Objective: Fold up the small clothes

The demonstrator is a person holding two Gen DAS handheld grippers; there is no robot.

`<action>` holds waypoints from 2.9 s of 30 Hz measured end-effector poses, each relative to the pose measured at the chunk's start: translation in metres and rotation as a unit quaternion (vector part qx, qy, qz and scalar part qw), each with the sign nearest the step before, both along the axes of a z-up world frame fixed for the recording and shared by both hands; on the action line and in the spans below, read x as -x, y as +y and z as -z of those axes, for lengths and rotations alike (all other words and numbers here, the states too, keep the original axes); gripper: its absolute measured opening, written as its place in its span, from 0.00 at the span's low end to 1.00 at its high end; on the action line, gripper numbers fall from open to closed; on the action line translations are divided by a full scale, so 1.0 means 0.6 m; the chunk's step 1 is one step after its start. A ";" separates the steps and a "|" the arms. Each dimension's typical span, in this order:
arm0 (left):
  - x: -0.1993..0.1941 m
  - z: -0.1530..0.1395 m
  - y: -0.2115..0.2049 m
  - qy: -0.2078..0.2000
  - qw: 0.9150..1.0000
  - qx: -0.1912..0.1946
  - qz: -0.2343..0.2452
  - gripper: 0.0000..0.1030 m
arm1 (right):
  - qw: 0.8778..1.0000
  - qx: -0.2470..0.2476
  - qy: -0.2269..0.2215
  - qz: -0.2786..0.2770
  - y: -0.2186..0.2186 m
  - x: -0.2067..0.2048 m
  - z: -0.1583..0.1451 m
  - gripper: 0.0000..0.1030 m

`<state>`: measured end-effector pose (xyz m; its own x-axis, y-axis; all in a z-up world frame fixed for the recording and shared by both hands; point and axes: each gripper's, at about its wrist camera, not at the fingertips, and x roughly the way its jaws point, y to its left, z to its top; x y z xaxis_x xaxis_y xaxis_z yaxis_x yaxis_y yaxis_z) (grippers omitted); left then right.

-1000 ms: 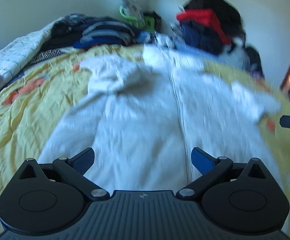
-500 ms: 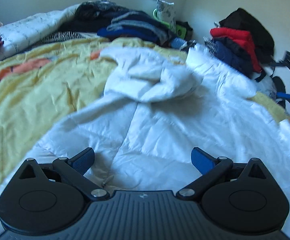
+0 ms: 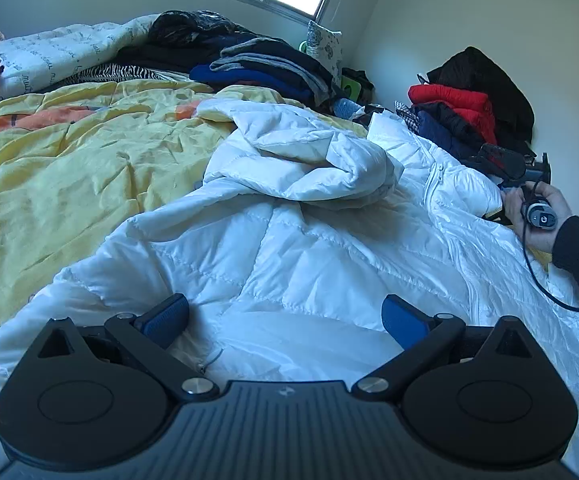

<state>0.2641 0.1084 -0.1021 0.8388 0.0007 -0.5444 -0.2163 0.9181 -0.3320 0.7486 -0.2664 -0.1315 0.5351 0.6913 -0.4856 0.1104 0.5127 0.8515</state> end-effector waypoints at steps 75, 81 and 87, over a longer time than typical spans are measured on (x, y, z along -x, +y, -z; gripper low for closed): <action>0.007 0.002 0.013 -0.018 0.999 0.028 -0.005 1.00 | 0.976 0.180 -0.112 -0.043 0.036 0.582 -0.112 0.14; -0.002 -0.032 -0.003 0.000 1.000 0.014 0.005 1.00 | 0.994 0.089 -0.066 0.008 -0.017 0.598 -0.062 0.16; -0.077 -0.119 0.001 -0.028 0.966 0.231 0.113 1.00 | 0.999 0.007 -0.044 0.018 -0.051 0.594 -0.045 0.24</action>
<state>0.3102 0.1089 -0.0309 0.8176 -0.4176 -0.3964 0.0027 0.6912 -0.7226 0.3921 -0.2968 -0.1042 0.6008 0.6644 -0.4446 0.0541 0.5211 0.8518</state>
